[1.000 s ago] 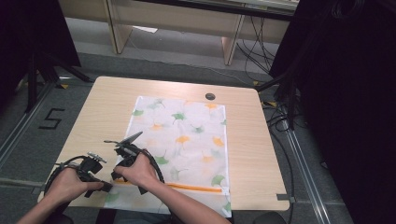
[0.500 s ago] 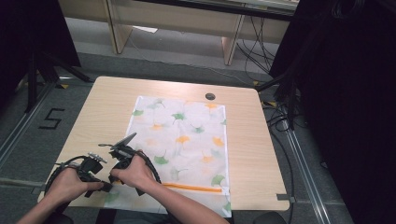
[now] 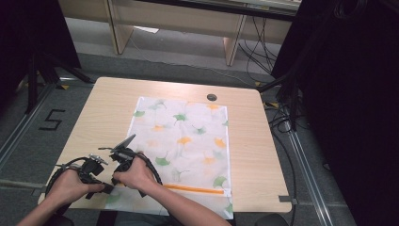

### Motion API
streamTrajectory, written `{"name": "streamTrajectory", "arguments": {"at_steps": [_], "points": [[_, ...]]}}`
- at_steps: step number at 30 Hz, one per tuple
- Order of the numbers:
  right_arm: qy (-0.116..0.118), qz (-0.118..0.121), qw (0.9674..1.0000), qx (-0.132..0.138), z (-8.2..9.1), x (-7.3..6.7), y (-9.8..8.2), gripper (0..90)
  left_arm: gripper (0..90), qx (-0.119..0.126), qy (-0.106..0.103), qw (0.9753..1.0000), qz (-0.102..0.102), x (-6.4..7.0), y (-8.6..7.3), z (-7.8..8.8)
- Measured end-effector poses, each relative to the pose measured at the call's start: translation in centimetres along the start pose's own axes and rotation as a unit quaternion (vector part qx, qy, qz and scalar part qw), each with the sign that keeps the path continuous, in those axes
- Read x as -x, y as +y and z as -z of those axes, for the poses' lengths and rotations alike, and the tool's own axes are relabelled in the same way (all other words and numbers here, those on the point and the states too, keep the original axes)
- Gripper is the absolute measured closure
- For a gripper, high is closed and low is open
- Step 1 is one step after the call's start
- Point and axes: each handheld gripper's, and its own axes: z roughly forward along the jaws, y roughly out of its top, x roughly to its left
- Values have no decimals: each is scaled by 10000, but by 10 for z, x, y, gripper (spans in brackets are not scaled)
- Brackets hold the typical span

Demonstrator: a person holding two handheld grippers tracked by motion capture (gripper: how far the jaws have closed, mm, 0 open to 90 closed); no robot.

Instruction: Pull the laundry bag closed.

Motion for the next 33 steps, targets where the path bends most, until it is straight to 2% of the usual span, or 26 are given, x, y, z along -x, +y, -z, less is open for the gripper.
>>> {"name": "streamTrajectory", "arguments": {"at_steps": [3,7,10,14,17,20,33], "points": [[4,-6,10000,65,4,3,1,834,841,32,10,10000,28,0,0,-1],[-25,-62,10000,11,5,3,-1,854,842,34,2,10000,35,0,0,-1],[-10,84,10000,44,5,4,0,873,842,11,-24,10000,57,0,0,0],[41,143,9999,28,6,2,1,888,842,-1,-3,10000,46,0,0,0],[14,92,9999,-59,6,1,2,892,841,1,2,10000,85,0,0,0],[-18,187,9998,-80,5,0,2,899,841,28,13,10000,56,0,0,0],[16,192,9998,-64,6,1,2,900,840,5,-28,10000,94,-1,0,0]]}}
